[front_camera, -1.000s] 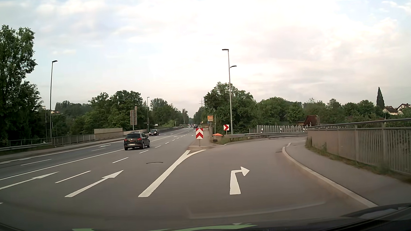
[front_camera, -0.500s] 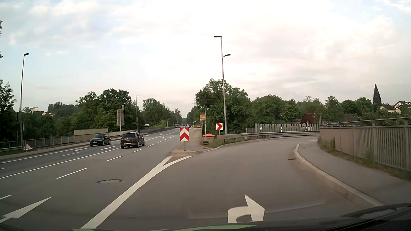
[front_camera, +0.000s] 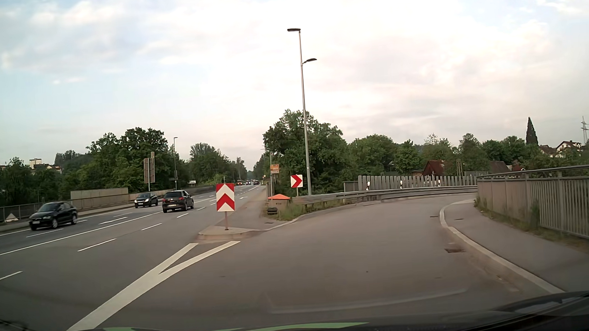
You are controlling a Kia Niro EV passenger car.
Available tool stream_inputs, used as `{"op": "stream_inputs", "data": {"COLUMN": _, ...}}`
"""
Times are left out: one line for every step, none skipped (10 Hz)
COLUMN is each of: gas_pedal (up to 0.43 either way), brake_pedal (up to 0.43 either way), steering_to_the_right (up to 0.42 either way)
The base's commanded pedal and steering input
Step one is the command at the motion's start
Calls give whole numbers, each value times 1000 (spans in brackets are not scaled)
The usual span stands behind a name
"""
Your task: Follow the waypoints while adhering to traffic rules and regulations
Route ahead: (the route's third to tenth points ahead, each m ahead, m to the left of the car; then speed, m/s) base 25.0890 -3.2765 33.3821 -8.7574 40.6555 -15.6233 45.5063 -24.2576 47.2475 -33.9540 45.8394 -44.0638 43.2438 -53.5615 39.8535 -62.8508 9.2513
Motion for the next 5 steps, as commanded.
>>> {"op": "stream_inputs", "data": {"gas_pedal": 0, "brake_pedal": 0, "steering_to_the_right": 38}}
{"op": "stream_inputs", "data": {"gas_pedal": 0, "brake_pedal": 0, "steering_to_the_right": 40}}
{"op": "stream_inputs", "data": {"gas_pedal": 0, "brake_pedal": 0, "steering_to_the_right": 45}}
{"op": "stream_inputs", "data": {"gas_pedal": 0, "brake_pedal": 0, "steering_to_the_right": 51}}
{"op": "stream_inputs", "data": {"gas_pedal": 0, "brake_pedal": 0, "steering_to_the_right": 57}}
